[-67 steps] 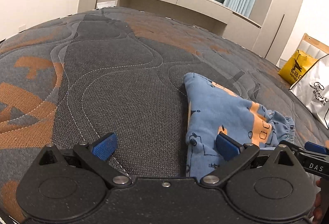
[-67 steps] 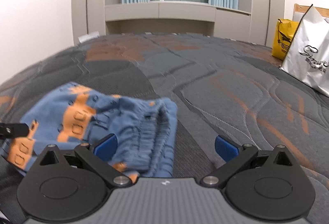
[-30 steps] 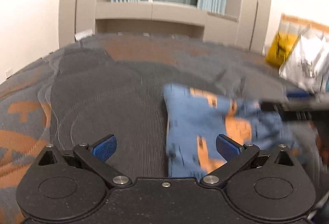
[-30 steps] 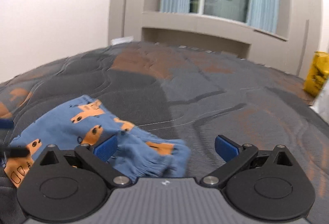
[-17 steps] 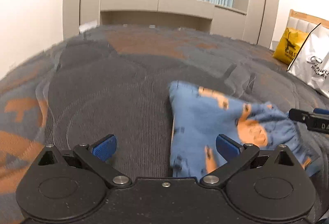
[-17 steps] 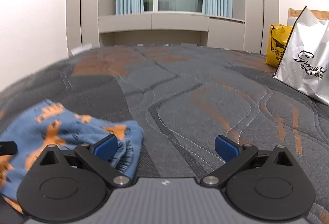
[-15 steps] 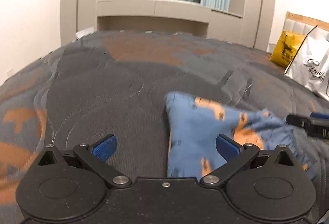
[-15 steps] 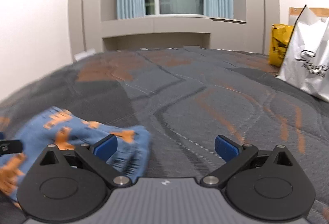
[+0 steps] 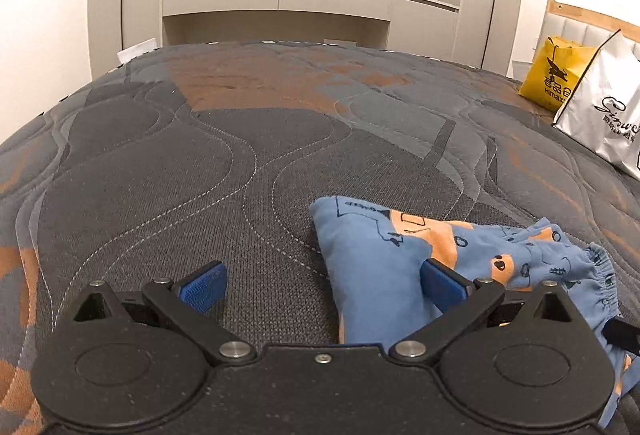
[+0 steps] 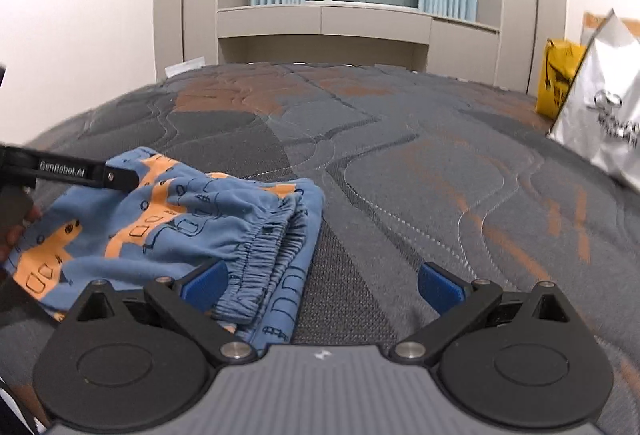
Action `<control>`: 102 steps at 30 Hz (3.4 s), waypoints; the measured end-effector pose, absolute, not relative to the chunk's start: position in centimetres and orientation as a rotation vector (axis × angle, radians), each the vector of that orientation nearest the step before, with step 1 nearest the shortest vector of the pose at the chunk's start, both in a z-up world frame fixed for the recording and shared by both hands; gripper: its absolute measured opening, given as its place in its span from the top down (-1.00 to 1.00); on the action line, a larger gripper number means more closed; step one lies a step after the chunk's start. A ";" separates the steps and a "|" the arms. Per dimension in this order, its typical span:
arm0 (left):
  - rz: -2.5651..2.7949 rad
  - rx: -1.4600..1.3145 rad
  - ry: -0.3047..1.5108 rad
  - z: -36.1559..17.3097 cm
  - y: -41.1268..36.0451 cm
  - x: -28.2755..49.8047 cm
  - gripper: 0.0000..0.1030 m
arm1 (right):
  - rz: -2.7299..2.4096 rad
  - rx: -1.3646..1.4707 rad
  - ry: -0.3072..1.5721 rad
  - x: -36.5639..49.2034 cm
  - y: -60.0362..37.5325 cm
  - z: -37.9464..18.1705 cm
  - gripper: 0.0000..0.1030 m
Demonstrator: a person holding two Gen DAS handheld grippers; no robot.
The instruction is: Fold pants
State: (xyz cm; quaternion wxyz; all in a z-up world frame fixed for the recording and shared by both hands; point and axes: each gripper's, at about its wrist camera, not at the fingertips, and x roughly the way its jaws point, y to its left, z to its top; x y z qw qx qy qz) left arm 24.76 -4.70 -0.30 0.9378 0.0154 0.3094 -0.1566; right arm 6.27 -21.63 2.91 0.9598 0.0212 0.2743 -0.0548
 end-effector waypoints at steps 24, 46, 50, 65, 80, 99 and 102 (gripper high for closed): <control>-0.307 0.014 0.583 1.2 -4.1 22.5 -0.99 | -0.074 0.099 0.504 5.5 -22.6 3.6 -1.00; -0.275 -0.171 0.635 -1.5 -0.4 19.3 -0.99 | 0.071 0.383 0.598 10.6 -25.6 2.2 -0.99; -0.298 -0.188 0.631 -1.5 -0.5 18.8 -0.99 | 0.090 0.377 0.578 11.0 -24.9 2.0 -0.99; -0.309 -0.216 0.675 -1.0 -1.0 18.8 -0.82 | 0.080 0.479 0.559 9.6 -24.5 1.5 -0.12; -0.426 -0.314 0.621 1.1 -0.7 19.1 0.69 | 0.086 0.479 0.488 8.9 -23.1 3.5 0.57; -0.245 -0.336 0.560 1.4 4.3 30.8 0.68 | 0.235 0.515 0.525 26.1 -19.0 4.1 0.57; -0.242 -0.338 0.575 0.5 4.9 31.0 0.65 | 0.206 0.478 0.560 26.5 -18.8 3.1 0.52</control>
